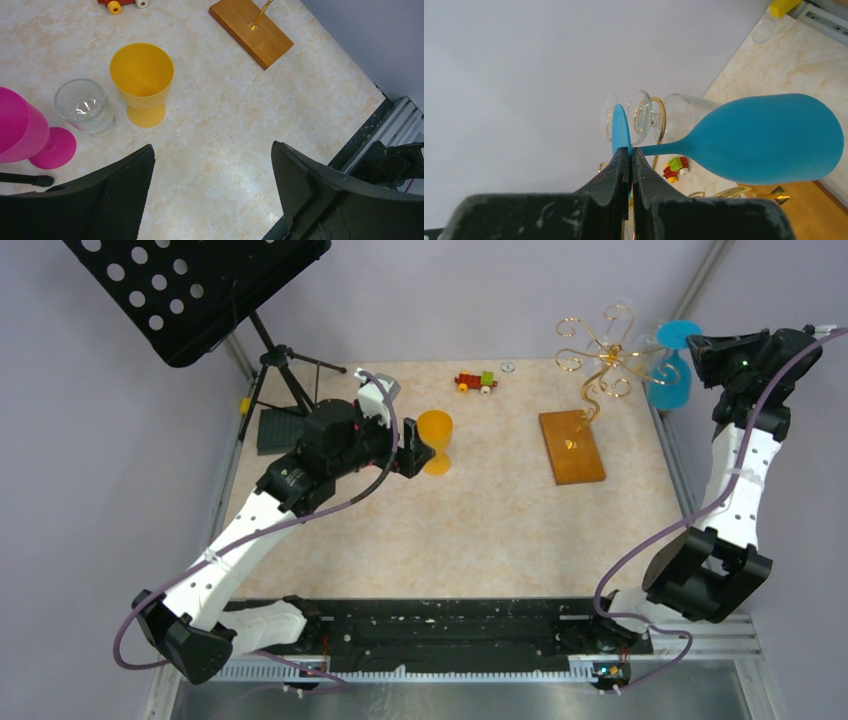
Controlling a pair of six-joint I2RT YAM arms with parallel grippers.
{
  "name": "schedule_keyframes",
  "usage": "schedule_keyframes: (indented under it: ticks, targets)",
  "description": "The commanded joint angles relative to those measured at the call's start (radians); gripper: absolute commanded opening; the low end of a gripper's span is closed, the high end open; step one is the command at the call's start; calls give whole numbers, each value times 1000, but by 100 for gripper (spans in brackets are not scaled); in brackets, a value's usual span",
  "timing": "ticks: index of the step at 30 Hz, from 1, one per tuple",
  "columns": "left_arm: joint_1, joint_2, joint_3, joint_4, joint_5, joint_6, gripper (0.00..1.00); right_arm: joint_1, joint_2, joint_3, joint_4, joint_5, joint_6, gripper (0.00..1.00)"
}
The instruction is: Take the wine glass off the wine glass rack
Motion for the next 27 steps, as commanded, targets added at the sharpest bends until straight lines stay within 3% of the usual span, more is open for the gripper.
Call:
schedule_keyframes:
  ticks: [1, 13, 20, 27]
  targets:
    - [3, -8, 6, 29, 5, 21, 90, 1, -59, 31, -3, 97, -1, 0]
    - [4, 2, 39, 47, 42, -1, 92, 0, -242, 10, -195, 318, -104, 0]
    - [3, -13, 21, 57, 51, -18, 94, 0, -363, -4, -347, 280, -189, 0]
    - [3, -13, 19, 68, 97, -26, 98, 1, -486, -111, -397, 124, -198, 0]
